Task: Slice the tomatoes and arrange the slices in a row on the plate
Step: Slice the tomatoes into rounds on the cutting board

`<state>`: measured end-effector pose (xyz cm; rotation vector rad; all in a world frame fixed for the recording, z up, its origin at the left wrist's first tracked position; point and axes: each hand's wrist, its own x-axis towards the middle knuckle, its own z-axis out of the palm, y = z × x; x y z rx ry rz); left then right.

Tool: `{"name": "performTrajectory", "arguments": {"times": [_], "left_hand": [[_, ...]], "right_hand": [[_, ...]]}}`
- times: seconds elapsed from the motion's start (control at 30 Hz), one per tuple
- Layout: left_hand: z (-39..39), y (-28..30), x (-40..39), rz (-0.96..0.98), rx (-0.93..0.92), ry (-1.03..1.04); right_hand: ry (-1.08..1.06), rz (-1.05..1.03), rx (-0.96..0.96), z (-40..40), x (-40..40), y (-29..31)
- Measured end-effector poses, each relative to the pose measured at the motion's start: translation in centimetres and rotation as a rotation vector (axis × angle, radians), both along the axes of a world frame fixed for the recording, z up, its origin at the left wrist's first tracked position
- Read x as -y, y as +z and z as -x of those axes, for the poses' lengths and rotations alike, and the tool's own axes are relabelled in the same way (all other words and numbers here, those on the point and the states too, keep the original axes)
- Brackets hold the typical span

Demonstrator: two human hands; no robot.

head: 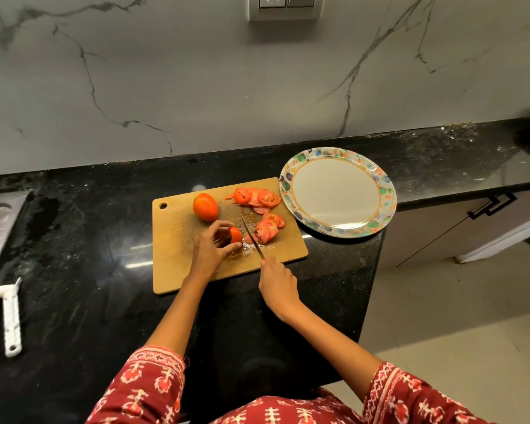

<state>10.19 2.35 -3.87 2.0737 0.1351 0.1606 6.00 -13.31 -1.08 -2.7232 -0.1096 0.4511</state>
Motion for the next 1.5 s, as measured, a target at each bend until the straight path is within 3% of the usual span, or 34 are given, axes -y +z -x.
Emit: {"name": "performTrajectory", "arguments": {"times": [0.33, 0.93, 1.5], "left_hand": [[-0.1, -0.2, -0.4, -0.007, -0.005, 0.015], [-0.2, 0.1, 0.0, 0.064, -0.02, 0.013], [-0.1, -0.4, 0.1, 0.031, -0.013, 0.024]], "right_hand": [[0.037, -0.049, 0.056, 0.1, -1.3, 1.3], [0.091, 0.083, 0.167, 0.1, -1.5, 1.0], [0.155, 0.098, 0.114, -1.3, -2.1, 0.5]]}}
